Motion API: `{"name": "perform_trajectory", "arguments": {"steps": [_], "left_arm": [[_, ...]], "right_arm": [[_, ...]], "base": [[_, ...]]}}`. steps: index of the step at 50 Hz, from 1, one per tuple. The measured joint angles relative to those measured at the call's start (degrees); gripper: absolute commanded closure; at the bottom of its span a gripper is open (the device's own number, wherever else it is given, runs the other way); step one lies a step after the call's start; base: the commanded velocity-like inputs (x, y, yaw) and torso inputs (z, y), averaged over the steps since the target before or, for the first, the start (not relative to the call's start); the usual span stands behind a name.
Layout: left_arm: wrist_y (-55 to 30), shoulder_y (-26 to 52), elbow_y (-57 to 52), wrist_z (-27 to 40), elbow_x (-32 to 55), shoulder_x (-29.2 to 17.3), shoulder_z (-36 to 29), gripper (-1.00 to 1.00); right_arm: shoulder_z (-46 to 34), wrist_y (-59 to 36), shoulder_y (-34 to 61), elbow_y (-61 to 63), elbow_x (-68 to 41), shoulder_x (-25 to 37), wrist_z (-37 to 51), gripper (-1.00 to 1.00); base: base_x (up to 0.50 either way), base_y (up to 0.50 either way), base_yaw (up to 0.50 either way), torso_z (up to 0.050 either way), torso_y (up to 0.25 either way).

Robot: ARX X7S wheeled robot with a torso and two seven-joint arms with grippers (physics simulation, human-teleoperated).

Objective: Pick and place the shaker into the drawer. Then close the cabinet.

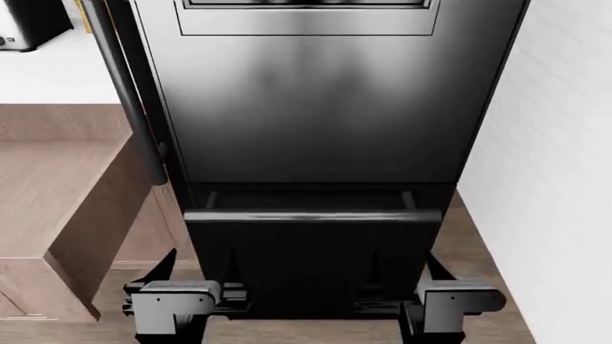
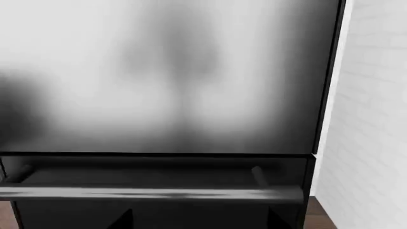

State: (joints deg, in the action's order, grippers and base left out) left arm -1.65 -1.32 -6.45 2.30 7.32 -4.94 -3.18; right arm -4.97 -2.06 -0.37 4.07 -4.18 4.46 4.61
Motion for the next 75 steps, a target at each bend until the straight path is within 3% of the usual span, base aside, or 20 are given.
{"name": "perform_trajectory", "arguments": {"steps": [8, 14, 18, 24, 28, 35, 41, 49, 75], "left_arm": [[-4.83, 0.84, -6.19, 0.88, 1.83, -1.66, 0.20, -1.00], [-15.06, 3.79, -15.45, 2.38, 5.98, -3.85, 2.13, -1.00], [-26.56, 7.95, -22.95, 4.34, 11.21, -5.84, 4.73, -1.00], [-50.78, 19.17, -32.63, 9.66, 23.85, -8.50, 10.66, -1.00], [-63.08, 28.09, -33.31, 19.81, 38.27, -11.81, 12.87, -1.00], [-75.14, 41.07, -29.52, 34.24, 58.92, -18.01, 12.04, -1.00], [-79.72, 47.03, -27.53, 40.64, 68.95, -22.10, 11.09, -1.00], [-82.00, 50.90, -25.87, 44.51, 75.18, -25.58, 9.91, -1.00], [-81.03, 52.99, -24.15, 47.52, 79.93, -29.90, 7.51, -1.00]], "right_arm": [[-0.98, -5.79, 0.33, 6.06, -0.18, 0.99, 1.09, -1.00], [-0.59, -19.28, 2.84, 17.08, -2.10, 1.84, 2.14, -1.00], [1.03, -31.49, 6.20, 25.07, -5.03, 1.98, 2.69, -1.00], [6.24, -51.13, 14.24, 35.99, -11.24, 1.75, 2.44, -1.00], [11.04, -63.19, 20.84, 40.75, -17.80, 2.01, 3.47, -1.00], [17.89, -75.40, 30.67, 41.19, -43.46, 6.92, 19.16, -1.00], [19.75, -79.80, 35.20, 40.89, -57.92, 10.20, 28.39, -1.00], [20.10, -81.74, 37.78, 40.88, -67.00, 12.92, 34.27, -1.00], [19.09, -79.91, 37.79, 41.46, -73.37, 16.81, 38.39, -1.00]], "base": [[0.00, 0.00, 0.00, 0.050, 0.000], [0.00, 0.00, 0.00, 0.050, 0.000], [0.00, 0.00, 0.00, 0.004, 0.000], [0.00, 0.00, 0.00, 0.000, 0.000], [0.00, 0.00, 0.00, 0.000, 0.000], [0.04, 0.37, 0.00, 0.000, 0.000], [0.01, 0.50, 0.00, 0.000, 0.000], [0.00, 0.50, 0.00, 0.000, 0.000], [0.00, 0.50, 0.00, 0.000, 0.000]]}}
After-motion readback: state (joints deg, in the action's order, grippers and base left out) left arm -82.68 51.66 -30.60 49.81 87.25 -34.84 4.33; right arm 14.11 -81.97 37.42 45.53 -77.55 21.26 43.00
